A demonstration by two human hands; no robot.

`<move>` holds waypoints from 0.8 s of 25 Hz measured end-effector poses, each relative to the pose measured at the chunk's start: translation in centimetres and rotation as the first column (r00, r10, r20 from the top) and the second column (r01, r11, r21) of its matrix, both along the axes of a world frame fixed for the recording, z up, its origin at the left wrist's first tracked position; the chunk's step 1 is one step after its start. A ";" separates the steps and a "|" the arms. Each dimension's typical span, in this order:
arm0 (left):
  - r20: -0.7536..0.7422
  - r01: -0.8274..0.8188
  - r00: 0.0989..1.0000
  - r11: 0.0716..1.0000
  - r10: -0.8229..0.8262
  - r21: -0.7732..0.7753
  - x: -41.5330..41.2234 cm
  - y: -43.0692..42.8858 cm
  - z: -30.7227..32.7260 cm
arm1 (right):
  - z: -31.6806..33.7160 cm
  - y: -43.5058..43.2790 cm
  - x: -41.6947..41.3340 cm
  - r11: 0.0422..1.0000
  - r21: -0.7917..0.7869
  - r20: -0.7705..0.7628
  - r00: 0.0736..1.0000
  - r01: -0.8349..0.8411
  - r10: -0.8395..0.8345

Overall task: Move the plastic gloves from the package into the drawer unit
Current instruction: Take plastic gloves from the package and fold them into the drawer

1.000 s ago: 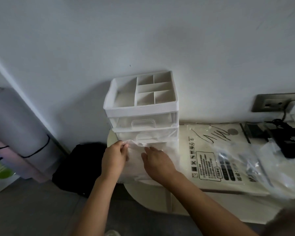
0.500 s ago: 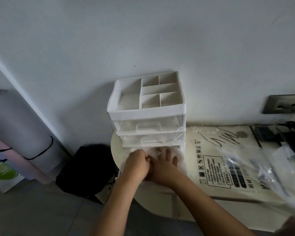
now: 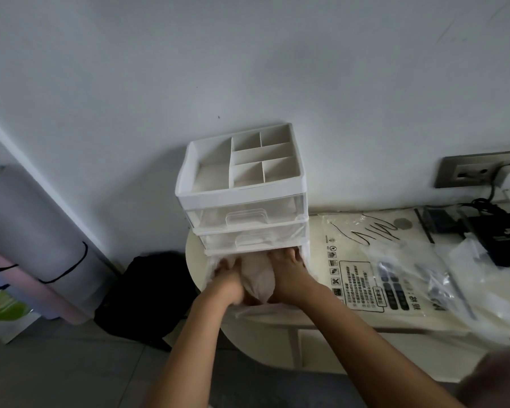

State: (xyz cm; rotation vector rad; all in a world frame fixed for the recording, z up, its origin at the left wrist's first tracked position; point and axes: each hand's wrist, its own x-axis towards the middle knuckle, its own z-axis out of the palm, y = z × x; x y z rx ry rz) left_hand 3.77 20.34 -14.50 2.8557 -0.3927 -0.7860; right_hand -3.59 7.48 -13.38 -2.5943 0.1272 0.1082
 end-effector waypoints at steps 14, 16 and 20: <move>0.535 -0.021 0.812 0.927 0.234 -0.373 -5.3 -1.8 5.2 | 1.9 -15.6 -10.6 0.919 -0.064 0.021 0.921 0.388 -0.388; 0.590 0.120 0.776 0.866 0.223 -0.485 -7.0 -4.5 6.7 | 0.7 -16.7 -11.8 0.905 -0.089 -0.016 0.907 0.417 -0.420; 0.454 0.311 0.891 0.707 0.016 -0.635 -11.2 -10.4 7.1 | -0.9 -17.1 -12.6 0.851 -0.055 0.105 0.851 0.522 -0.515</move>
